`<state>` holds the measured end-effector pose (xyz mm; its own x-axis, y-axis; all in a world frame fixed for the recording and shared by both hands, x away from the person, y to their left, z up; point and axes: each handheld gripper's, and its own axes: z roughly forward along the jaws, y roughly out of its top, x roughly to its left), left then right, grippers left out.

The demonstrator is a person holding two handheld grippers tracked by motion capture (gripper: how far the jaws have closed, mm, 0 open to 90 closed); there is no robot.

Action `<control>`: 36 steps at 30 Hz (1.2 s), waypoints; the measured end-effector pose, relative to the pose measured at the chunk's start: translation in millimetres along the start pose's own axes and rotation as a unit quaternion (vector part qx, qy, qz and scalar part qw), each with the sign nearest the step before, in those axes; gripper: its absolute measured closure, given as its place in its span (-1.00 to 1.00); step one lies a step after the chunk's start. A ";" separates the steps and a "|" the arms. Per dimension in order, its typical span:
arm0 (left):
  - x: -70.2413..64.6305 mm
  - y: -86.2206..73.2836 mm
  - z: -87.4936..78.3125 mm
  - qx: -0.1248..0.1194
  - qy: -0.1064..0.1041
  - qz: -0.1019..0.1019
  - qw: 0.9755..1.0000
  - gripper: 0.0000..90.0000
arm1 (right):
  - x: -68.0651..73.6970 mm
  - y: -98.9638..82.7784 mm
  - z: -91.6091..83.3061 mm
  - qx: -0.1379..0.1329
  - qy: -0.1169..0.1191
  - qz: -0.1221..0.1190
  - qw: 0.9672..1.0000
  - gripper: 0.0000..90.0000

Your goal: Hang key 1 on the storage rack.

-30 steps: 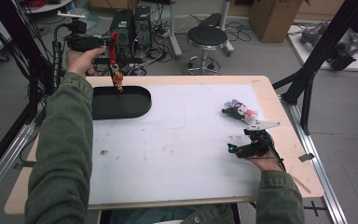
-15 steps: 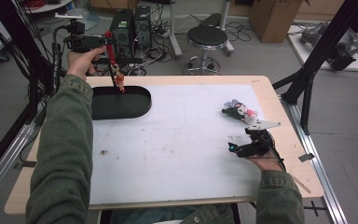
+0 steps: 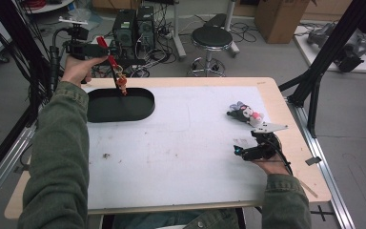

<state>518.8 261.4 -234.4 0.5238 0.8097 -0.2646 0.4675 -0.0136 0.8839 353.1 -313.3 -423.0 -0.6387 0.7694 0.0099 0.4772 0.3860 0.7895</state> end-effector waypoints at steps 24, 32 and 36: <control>-54.2 -39.8 -49.8 0.021 0.039 0.080 0.996 -0.96 | 0.0 0.5 -2.8 -0.010 0.005 0.003 1.000 -0.99; -61.6 -63.6 -58.2 0.025 0.024 0.084 0.996 -0.96 | 0.0 0.7 -2.9 -0.011 0.006 0.001 1.000 -0.99; -64.5 -75.8 -61.9 0.042 0.017 0.088 0.995 -0.96 | -0.4 0.8 -3.9 -0.015 0.006 0.002 1.000 -0.99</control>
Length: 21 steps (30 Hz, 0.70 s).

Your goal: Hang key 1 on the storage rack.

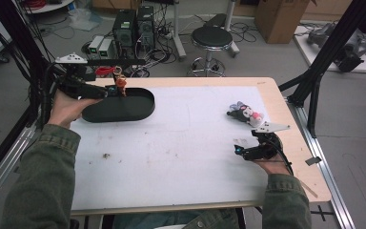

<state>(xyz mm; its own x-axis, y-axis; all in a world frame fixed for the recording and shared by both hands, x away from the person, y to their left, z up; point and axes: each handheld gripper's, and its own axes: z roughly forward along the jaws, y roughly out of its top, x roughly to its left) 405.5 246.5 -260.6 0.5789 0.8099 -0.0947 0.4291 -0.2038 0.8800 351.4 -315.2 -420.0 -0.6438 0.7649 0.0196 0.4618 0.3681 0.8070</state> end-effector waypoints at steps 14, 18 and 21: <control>5.8 -44.6 -1.6 0.025 -0.004 -0.031 0.999 -0.96 | 0.6 0.7 -1.1 -0.003 0.000 0.001 1.000 -0.99; 5.1 -52.6 -4.8 0.022 -0.004 -0.031 0.999 -0.96 | 0.6 0.9 -1.1 -0.005 0.000 -0.001 1.000 -0.99; 4.0 -56.5 -8.3 0.025 -0.005 -0.026 0.999 -0.96 | 0.8 1.2 -1.3 -0.004 0.000 0.000 1.000 -0.99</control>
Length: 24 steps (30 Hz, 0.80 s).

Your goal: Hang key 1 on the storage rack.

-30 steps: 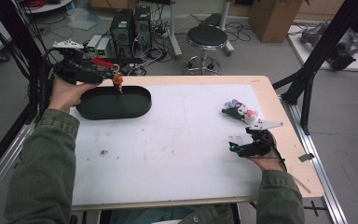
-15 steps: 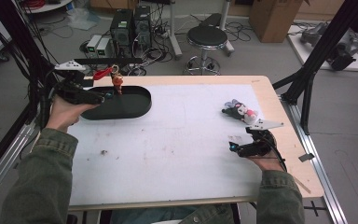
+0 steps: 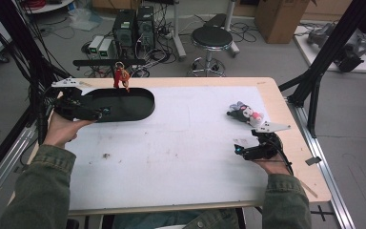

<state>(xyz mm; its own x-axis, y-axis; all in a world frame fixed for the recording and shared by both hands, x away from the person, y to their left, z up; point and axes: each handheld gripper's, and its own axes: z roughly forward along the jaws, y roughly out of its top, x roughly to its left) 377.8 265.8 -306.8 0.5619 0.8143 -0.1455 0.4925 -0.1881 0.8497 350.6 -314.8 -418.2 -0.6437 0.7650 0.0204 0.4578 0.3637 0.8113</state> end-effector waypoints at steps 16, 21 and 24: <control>-8.0 -38.9 -7.8 -0.009 -0.001 0.007 1.000 -0.96 | 1.0 -0.1 0.0 0.003 0.002 0.000 1.000 -0.99; -7.8 -52.1 -5.3 0.001 -0.009 0.009 1.000 -0.96 | 1.5 -0.2 0.7 0.005 0.004 0.000 1.000 -0.99; -9.3 -59.6 -3.8 0.009 -0.005 0.017 1.000 -0.96 | 1.5 -0.3 0.8 0.006 0.005 0.000 1.000 -0.99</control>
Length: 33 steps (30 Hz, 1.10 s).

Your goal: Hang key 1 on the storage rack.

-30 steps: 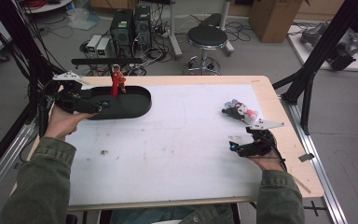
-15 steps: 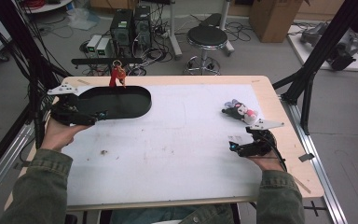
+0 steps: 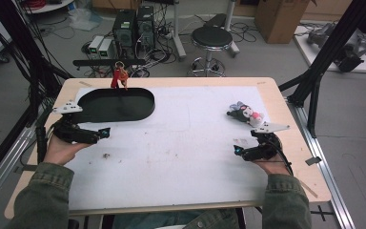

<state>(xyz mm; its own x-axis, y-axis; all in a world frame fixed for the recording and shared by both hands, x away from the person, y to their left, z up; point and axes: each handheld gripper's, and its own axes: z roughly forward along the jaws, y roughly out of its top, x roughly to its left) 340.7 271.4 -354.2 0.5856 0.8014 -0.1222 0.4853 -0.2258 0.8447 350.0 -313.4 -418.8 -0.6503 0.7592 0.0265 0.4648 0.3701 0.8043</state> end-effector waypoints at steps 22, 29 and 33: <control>-6.1 -45.3 2.5 0.019 -0.002 0.000 1.000 -0.96 | 0.6 -0.4 1.2 0.007 0.002 0.002 1.000 -0.99; -18.4 -58.4 0.4 0.029 0.003 0.028 0.999 -0.96 | -0.6 -0.6 0.5 0.007 -0.004 -0.002 1.000 -0.99; -23.4 -63.6 0.7 0.037 0.005 0.048 0.998 -0.96 | -1.9 0.8 0.0 0.010 -0.014 -0.001 1.000 -0.99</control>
<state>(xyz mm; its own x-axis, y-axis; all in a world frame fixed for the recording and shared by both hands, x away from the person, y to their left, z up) 296.7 266.6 -405.4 0.6250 0.7798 -0.0368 0.4737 -0.3413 0.8119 351.6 -314.5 -418.2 -0.6352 0.7723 0.0081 0.4751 0.3825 0.7924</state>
